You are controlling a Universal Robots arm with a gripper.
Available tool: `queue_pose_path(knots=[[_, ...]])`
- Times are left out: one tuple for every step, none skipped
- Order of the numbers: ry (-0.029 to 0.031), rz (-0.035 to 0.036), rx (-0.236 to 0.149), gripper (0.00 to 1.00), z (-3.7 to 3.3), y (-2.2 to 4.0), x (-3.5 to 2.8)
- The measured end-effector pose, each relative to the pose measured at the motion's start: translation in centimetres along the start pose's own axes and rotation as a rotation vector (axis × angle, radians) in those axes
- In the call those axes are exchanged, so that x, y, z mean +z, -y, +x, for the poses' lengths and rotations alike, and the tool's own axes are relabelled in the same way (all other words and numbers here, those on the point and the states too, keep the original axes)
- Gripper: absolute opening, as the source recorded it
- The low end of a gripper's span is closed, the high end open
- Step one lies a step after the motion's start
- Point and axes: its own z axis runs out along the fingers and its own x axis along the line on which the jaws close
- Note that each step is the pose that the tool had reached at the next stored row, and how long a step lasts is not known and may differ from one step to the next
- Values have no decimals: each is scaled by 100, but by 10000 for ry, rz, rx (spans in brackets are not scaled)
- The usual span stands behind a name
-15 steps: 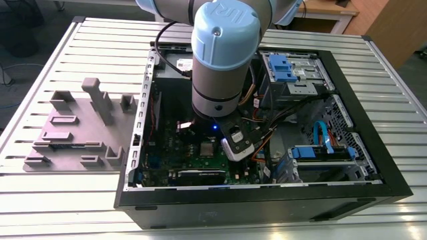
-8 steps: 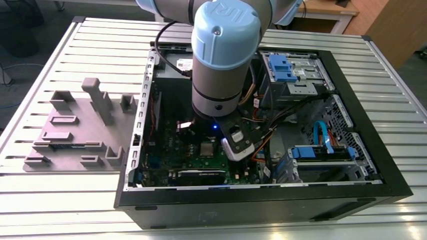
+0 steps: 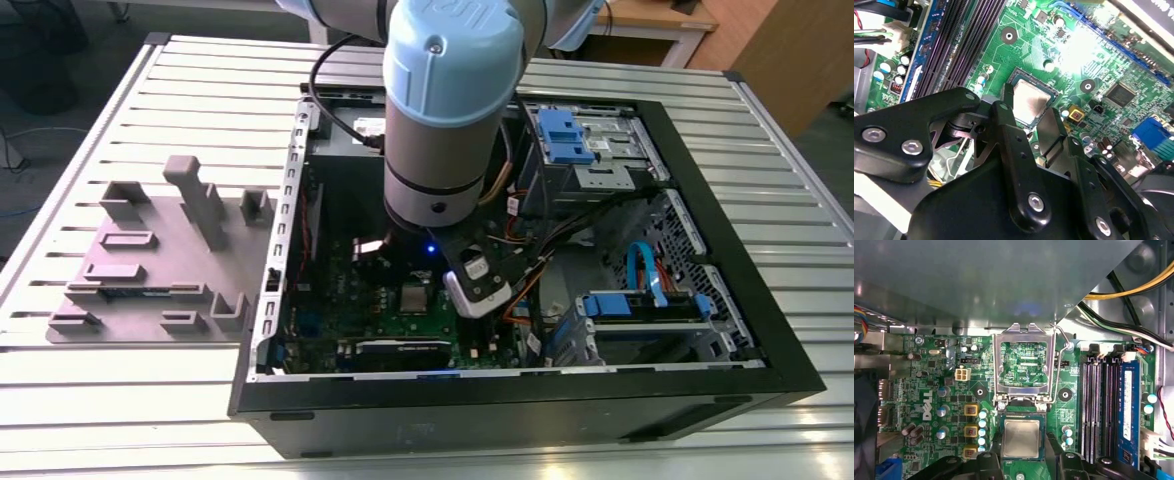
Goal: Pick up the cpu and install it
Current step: 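Place the cpu into insertion slot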
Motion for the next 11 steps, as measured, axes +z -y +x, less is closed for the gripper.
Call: queue_pose_path(knots=[[2, 5, 1, 46, 0, 0, 1], [1, 9, 0, 46, 0, 0, 0], [1, 10, 0, 46, 0, 0, 0], [1, 11, 0, 46, 0, 0, 0], [0, 13, 1, 46, 0, 0, -1], [0, 13, 1, 46, 0, 0, -1], [0, 13, 0, 46, 0, 0, 0], [0, 13, 1, 46, 0, 0, 0], [0, 14, 1, 46, 0, 0, 0], [0, 14, 1, 46, 0, 0, 0], [0, 14, 1, 46, 0, 0, 0]])
